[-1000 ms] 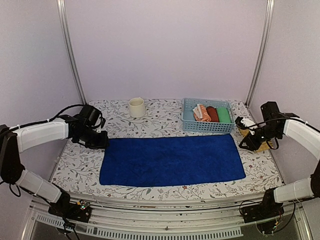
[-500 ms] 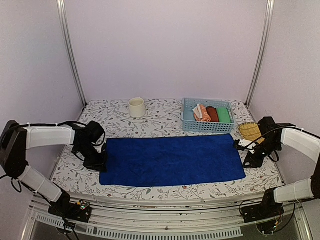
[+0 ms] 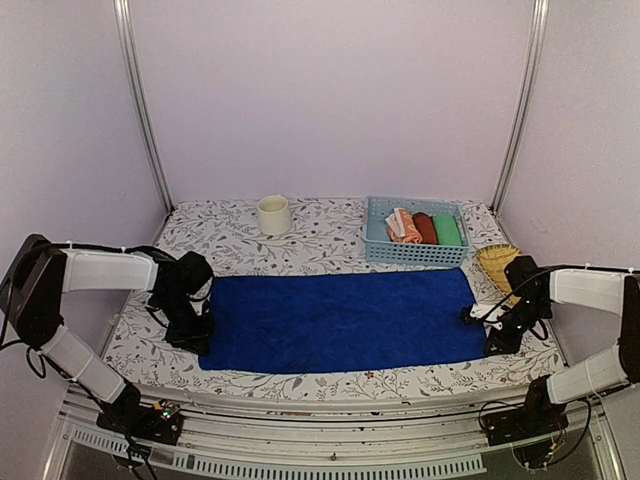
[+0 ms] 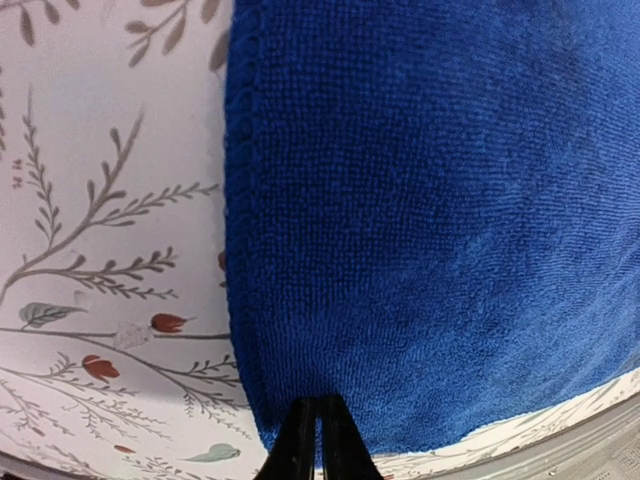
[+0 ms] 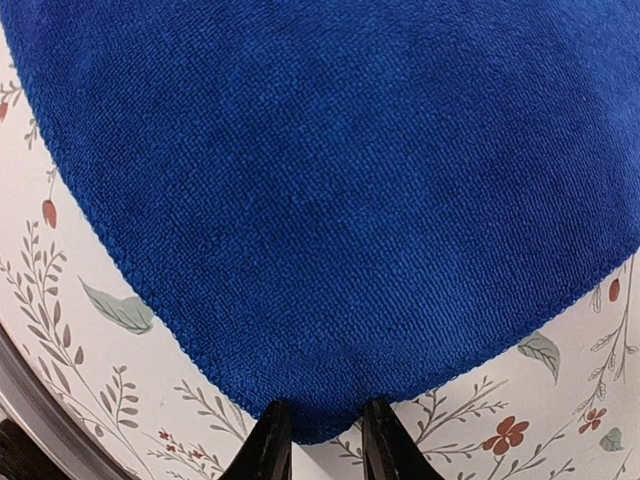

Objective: Roll the towels
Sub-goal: Smooth out the towel at the center of the board.

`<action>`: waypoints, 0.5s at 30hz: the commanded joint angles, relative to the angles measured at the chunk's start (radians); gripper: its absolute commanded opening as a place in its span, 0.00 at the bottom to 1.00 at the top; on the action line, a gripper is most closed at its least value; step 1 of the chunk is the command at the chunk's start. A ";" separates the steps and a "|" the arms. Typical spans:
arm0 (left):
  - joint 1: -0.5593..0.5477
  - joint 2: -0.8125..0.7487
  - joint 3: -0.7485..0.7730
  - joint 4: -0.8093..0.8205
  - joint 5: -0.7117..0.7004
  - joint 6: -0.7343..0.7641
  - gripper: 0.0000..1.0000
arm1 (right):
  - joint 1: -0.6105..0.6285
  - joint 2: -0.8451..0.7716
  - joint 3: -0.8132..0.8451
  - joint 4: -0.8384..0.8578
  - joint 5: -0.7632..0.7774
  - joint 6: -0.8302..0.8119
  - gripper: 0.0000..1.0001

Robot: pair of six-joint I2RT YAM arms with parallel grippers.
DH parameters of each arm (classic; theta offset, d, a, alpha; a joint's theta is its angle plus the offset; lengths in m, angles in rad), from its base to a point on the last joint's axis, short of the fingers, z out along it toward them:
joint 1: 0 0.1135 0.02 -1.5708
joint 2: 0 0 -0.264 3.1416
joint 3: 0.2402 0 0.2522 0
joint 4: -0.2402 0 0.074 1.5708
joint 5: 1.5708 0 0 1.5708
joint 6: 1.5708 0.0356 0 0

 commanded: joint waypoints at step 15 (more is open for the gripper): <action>-0.035 0.118 -0.087 -0.125 -0.008 -0.053 0.08 | 0.083 -0.115 -0.008 -0.256 0.089 -0.098 0.25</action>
